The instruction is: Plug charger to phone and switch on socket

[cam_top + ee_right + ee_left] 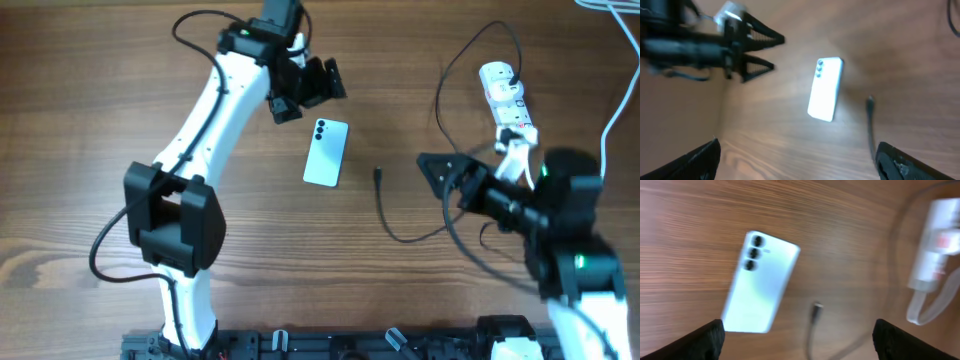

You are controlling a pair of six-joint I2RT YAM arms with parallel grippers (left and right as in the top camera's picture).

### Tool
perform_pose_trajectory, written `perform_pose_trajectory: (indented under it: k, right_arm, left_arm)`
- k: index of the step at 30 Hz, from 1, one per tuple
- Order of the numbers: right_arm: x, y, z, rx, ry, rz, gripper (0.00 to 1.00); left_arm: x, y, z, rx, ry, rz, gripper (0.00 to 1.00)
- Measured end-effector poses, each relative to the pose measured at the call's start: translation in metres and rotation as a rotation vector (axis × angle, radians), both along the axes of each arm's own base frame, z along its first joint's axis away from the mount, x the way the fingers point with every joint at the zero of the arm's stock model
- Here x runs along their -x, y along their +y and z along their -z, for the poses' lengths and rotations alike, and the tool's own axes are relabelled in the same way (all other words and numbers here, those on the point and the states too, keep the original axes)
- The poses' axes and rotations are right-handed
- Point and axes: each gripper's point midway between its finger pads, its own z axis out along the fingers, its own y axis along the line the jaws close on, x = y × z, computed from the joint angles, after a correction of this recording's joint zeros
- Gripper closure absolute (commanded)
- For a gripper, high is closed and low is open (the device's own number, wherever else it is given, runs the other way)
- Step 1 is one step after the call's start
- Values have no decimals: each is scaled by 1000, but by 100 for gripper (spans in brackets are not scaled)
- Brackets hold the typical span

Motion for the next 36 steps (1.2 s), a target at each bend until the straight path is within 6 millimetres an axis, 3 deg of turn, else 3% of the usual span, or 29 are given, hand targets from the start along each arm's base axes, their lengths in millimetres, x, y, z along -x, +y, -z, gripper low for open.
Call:
perform_pose_trajectory:
  k: [5, 12, 17, 24, 31, 36]
  right_arm:
    - [-12, -1, 25, 53, 108, -43, 0]
    - [-21, -4, 46, 54, 196, -7, 0]
    - [-29, -26, 57, 125, 232, 132, 0]
    - [-34, -79, 74, 349, 265, 372, 0]
    - [-30, -93, 86, 419, 313, 420, 0]
    - [-24, -87, 94, 401, 360, 387, 0]
  left_arm:
    - [0, 6, 7, -173, -69, 15, 0]
    - [-8, 8, 8, -256, -145, 72, 0]
    - [-4, 6, 26, -292, -120, 115, 0]
    - [6, 0, 70, -319, -26, 185, 0]
    - [15, -12, 77, -338, -24, 249, 0]
    - [20, -9, 90, -362, 0, 272, 0]
